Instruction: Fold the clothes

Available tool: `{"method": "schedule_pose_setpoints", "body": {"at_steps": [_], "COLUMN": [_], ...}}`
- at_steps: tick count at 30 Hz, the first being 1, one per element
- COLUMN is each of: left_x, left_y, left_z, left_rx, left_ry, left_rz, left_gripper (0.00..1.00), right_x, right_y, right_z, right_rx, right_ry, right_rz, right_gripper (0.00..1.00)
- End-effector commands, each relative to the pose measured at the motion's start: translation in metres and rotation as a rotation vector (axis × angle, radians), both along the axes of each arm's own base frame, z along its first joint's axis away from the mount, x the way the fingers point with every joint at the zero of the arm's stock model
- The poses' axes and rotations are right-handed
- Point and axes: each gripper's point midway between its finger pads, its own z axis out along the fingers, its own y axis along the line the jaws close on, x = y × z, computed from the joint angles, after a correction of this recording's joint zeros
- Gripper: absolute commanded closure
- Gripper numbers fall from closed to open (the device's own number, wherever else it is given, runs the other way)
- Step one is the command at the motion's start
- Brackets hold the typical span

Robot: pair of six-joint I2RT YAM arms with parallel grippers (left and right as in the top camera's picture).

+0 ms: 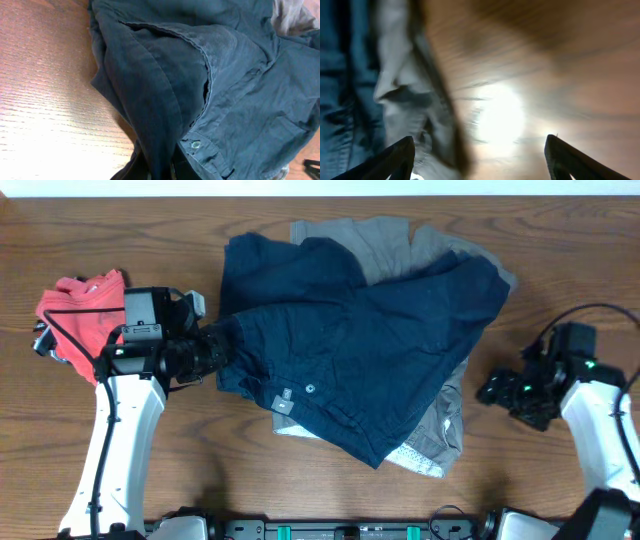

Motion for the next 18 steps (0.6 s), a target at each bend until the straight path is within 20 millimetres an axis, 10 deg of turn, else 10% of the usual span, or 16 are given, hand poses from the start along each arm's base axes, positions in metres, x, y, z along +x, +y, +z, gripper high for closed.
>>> {"method": "schedule_pose_setpoints", "body": {"at_steps": [1,11,16,18], "left_x": [0.006,0.006,0.004,0.004], "left_y": [0.007,0.007,0.007,0.007], "left_z": [0.012,0.012,0.011,0.011], "left_rx": [0.039,0.039,0.038,0.038], "left_ry": [-0.049,-0.049,-0.042,-0.037], "left_rz": [0.005,0.005,0.005,0.005], "left_gripper": [0.94,0.94,0.94,0.94], "right_x": [-0.004,-0.016,-0.007,0.005], "right_y": [0.045,0.073,0.055,0.042], "right_z": [-0.005,-0.034,-0.044,-0.044], "right_rx": [0.206,0.190,0.077,0.021], "right_ry": [-0.038,-0.049,-0.043,-0.074], "right_rz": [0.101,0.207,0.093,0.043], "right_gripper": [0.19,0.19,0.88,0.99]}}
